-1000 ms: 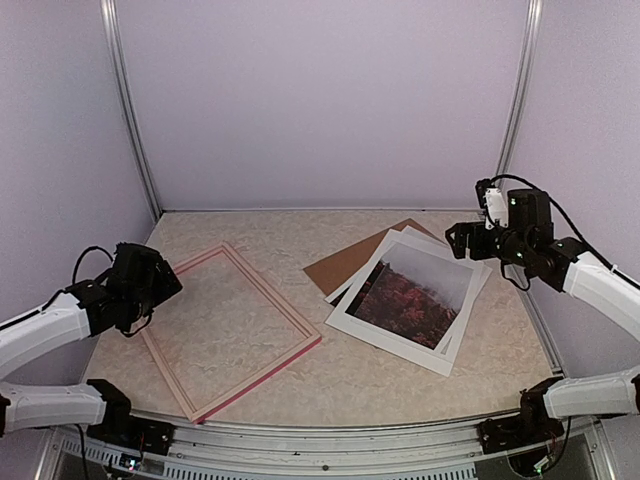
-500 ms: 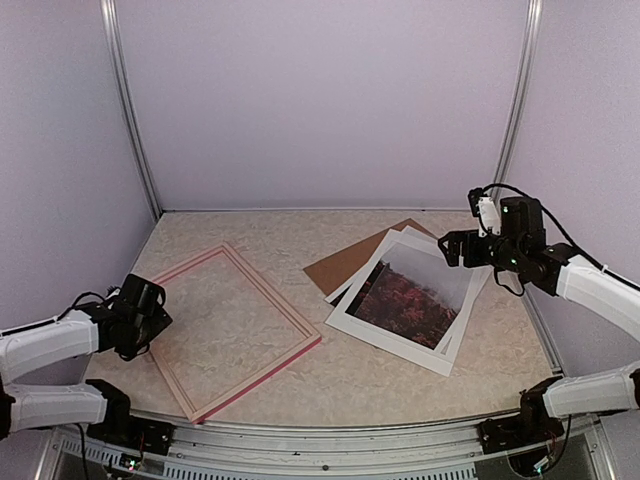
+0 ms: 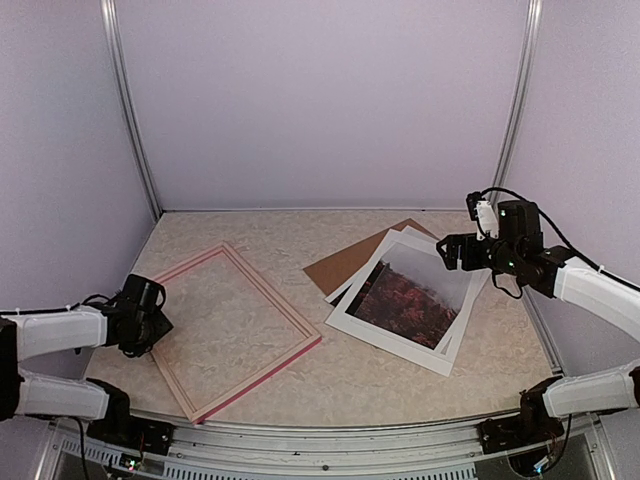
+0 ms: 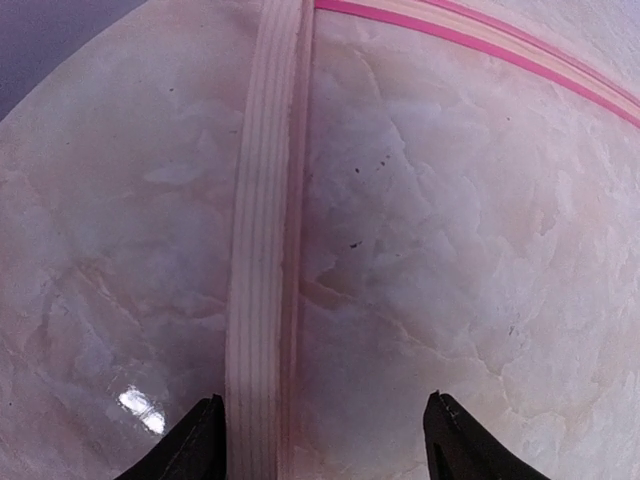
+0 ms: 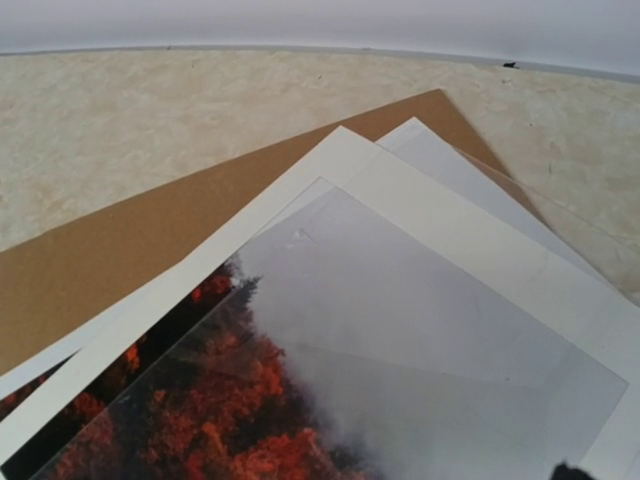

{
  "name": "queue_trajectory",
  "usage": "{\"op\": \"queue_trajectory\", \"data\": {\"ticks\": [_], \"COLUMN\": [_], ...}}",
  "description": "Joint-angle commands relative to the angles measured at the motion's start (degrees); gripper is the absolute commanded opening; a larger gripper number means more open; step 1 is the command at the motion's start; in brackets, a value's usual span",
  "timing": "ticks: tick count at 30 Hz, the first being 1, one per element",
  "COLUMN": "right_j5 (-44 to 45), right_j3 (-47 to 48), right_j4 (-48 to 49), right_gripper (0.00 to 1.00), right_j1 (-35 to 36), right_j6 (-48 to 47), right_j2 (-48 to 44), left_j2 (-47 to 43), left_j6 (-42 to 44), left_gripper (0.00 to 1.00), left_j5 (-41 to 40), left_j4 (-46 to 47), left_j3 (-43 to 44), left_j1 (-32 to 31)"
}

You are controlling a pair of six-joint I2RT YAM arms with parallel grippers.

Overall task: Put the photo into the frame
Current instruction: Move the frame body to the center of the board.

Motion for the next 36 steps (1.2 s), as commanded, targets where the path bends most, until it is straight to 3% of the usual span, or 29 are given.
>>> {"op": "queue_trajectory", "data": {"ticks": [1,6,11,18,25,36], "right_j5": [-0.25,-1.70,-1.72,-2.23,-0.78,0.86], "right_j3": [-0.67,-0.71,-0.72,1.12,3.05,3.81], "right_j4": [1.20,1.01,0.82,-1.19,-5.29,-7.88], "right_gripper": [1.00,1.00,1.00,1.00,0.99,1.00], "right_j1": [0.68,0.67,0.77,0.84,0.93,0.97], "right_j6": [0.82,1.25,1.85,2.24,2.76,3.77], "right_j2": [-0.28,-0.11,-0.20,1.09,2.28,5.32], "left_j2": [2.31,8.61,16.62,27.75,43.09,46.22], "left_j6": [4.72,11.22,16.77,22.36,28.37,38.80], "left_gripper": [0.63,0.45,0.29,0.19,0.11,0.08], "left_j5": [3.93,8.57,8.01,3.52,-6.76,-8.04], "left_j4": [5.56,8.75,8.90,6.63,-3.63,-3.31], "left_j3": [0.17,3.92,9.33,19.72,36.13,39.13], "left_j1": [0.60,0.51,-0.14,-3.67,-8.74,-8.28]}}
